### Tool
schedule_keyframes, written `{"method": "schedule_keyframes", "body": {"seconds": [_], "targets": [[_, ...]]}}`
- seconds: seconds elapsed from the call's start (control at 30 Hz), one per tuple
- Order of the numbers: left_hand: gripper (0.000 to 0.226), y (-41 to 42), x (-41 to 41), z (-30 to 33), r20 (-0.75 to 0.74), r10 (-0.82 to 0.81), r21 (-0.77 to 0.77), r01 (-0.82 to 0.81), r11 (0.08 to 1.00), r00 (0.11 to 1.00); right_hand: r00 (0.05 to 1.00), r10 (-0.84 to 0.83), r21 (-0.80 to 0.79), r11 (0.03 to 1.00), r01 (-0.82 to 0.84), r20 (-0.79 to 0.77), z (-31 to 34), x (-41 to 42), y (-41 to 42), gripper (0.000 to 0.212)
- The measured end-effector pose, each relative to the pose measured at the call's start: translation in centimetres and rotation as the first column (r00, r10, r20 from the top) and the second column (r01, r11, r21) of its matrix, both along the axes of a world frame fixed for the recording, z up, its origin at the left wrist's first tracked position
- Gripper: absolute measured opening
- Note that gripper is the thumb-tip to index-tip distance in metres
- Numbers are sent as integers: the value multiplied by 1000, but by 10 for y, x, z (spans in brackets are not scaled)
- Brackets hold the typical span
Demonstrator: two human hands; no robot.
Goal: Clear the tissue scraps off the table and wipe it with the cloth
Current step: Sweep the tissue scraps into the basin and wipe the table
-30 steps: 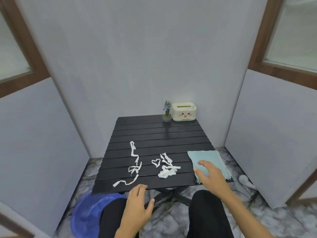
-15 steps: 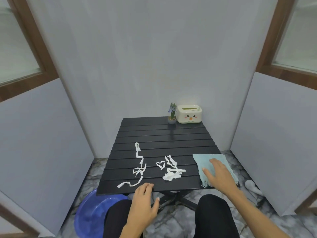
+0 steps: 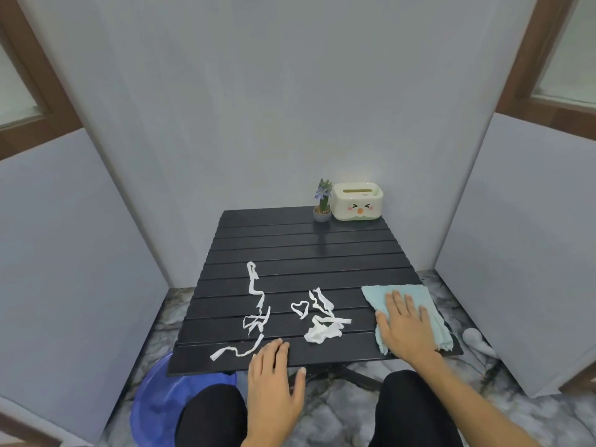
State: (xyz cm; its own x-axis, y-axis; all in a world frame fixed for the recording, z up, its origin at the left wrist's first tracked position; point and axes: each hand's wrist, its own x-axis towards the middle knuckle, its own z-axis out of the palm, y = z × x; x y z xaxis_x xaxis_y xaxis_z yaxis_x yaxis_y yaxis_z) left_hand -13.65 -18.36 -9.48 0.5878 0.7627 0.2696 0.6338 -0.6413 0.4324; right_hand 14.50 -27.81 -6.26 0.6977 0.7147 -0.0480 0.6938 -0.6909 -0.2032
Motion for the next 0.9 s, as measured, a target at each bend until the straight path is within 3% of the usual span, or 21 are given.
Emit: {"method": "schedule_keyframes", "body": {"seconds": [0.2,0.33,0.5,0.73,0.9], "targets": [[55,-1,7,-4,57,21,-4,-21,1000,998,999,32,145,989,-30,-13,-10,-35,25,67],[53,2,6,-8,113,8,20,-10,1000,994,997,83,194,978,-81,0,-13,-62,50,86],[53,5,3,-15,162,-24,31,19,999,987,991,132,283,952,-118,-33,-17,-85,85,40],[58,8,0,-17,143,-31,-17,34,999,989,982,188,500,853,-147,-32,-20,-119,135,23],[57,10,-2,-11,124,-52,-93,64,994,991,959,253,628,769,-120,-126,7,-122,144,19]]}}
